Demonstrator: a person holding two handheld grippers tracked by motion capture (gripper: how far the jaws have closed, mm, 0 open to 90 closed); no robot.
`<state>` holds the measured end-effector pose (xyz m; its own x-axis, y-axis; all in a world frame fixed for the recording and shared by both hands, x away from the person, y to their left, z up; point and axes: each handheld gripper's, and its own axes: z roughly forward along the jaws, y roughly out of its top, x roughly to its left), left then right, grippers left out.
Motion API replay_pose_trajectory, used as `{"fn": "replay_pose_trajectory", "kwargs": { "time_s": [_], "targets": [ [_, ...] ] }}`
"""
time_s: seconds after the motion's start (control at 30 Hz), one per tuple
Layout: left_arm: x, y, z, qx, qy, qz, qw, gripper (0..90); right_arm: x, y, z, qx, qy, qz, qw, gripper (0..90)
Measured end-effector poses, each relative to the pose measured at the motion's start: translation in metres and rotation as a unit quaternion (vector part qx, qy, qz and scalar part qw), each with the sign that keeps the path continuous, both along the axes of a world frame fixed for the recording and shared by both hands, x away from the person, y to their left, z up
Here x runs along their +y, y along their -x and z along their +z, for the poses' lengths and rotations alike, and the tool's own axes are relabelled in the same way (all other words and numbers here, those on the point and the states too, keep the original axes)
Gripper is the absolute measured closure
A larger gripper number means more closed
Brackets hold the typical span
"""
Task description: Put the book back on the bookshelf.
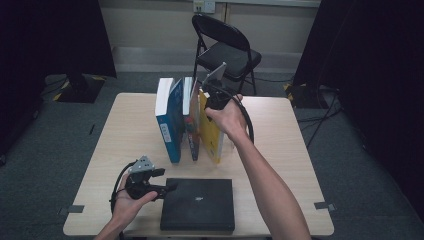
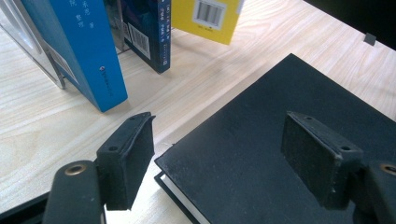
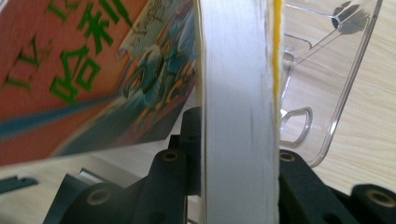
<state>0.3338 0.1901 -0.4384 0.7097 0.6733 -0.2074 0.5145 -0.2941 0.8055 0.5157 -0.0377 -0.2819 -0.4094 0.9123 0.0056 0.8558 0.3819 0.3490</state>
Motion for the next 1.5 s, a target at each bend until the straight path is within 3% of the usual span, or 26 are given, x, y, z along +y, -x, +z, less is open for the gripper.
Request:
{"fn": "replay_pose_trajectory", "kwargs": {
  "time_s": [0.4,0.53,0.83,1.3,1.47,1.5],
  "targets": [
    [0.000,0.000,-0.001,0.002,-0.001,-0.005,1.0000,25.3,0.015,-0.021,-0.012,-0.006,0.004,-0.047,0.9989,75.3],
    [0.000,0.000,-0.001,0.002,-0.001,-0.005,1.0000,25.3,0.021,-0.025,-0.014,-0.014,0.013,-0.046,0.9987,75.3],
    [0.000,0.001,-0.001,0.002,-0.001,-0.009,1.0000,25.3,0.023,-0.038,-0.021,-0.019,0.006,-0.068,0.9975,75.1],
    [-0.004,0.003,-0.003,0.003,-0.005,-0.020,0.9998,25.3,0.028,-0.043,-0.025,-0.042,0.004,-0.080,0.9959,74.8],
    [-0.005,0.003,-0.003,0.005,-0.007,-0.021,0.9997,25.3,0.027,-0.038,-0.019,-0.069,-0.019,-0.075,0.9946,67.8],
    [-0.005,0.004,-0.003,0.005,-0.009,-0.022,0.9997,25.3,0.027,-0.037,-0.017,-0.066,-0.021,-0.071,0.9950,66.9]
  ]
}}
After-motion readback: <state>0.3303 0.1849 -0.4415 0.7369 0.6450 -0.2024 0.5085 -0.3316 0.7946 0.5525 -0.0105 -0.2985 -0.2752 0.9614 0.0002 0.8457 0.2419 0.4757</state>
